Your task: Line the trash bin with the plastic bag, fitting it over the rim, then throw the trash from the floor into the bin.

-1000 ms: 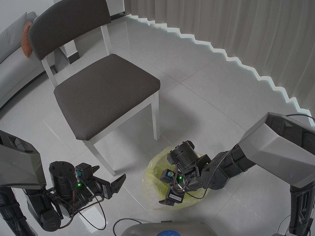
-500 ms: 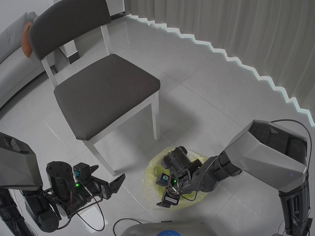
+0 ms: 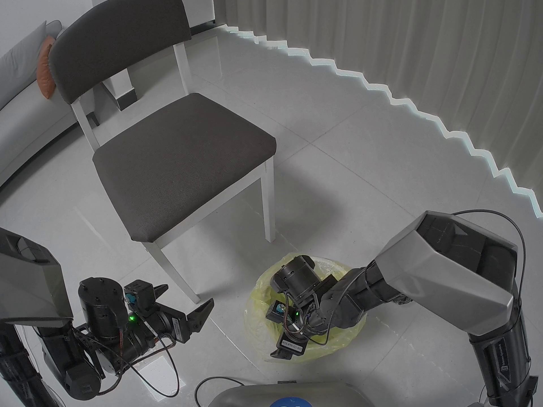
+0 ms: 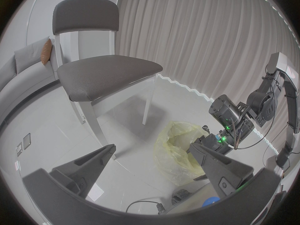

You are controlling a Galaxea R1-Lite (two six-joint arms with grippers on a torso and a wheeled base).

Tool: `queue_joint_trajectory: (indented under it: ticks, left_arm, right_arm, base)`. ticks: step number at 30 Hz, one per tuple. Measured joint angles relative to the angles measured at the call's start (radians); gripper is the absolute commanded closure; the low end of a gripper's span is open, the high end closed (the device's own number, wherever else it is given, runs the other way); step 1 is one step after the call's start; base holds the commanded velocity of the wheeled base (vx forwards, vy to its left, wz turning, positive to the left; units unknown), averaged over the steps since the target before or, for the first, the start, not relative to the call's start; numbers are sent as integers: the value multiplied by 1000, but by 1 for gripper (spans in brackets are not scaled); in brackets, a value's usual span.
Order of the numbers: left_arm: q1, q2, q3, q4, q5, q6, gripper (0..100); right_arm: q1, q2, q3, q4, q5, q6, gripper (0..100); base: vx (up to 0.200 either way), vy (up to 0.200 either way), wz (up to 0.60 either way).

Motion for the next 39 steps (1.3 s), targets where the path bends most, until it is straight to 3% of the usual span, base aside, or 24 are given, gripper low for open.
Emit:
queue_joint_trajectory:
  ticks: [19, 30, 39]
  left_arm:
    - [0, 2, 0, 0, 0, -11, 0]
    - [1, 0, 11, -1, 2, -24, 0]
    - [0, -4, 21, 0, 2, -28, 0]
  right_arm:
    - [31, 5, -5, 44, -14, 11, 100]
    - [107, -64, 58, 44, -14, 39, 100]
    - [108, -60, 53, 41, -23, 39, 100]
  base:
    - [0, 0, 0]
    - [0, 0, 0]
    - [0, 0, 0]
